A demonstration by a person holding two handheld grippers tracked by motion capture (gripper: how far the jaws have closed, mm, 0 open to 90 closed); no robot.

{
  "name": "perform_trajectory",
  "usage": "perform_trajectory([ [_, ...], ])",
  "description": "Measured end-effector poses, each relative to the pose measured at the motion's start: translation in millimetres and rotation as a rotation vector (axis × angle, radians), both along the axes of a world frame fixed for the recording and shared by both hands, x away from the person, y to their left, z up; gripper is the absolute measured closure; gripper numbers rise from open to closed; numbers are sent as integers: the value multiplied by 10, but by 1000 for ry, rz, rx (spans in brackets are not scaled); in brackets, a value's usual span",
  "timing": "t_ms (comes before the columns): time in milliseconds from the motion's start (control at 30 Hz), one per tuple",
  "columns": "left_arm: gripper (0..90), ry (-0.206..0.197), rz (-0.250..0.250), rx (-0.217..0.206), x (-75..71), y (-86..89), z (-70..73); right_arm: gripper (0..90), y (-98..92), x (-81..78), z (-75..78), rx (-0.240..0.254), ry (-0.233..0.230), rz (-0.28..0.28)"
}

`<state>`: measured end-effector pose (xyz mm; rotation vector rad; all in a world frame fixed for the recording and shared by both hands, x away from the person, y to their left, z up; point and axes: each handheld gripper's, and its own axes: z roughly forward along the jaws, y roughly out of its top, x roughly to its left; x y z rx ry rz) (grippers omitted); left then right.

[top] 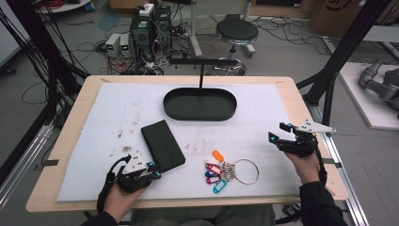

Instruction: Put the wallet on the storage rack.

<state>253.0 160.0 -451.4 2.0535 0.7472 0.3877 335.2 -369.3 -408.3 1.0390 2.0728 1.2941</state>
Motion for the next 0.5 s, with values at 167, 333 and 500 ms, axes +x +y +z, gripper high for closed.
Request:
perform_trajectory([
  [167,787,20,-19,-32,28,-165,18,332,4,-3,7,3,-6,-4],
  [333,795,21,-31,-84,48,-368,61,336,-1,-5,9,3,-9,-5],
  [500,900,17,-94,-148,135,-707,95,339,-2,-8,11,3,-11,-3],
])
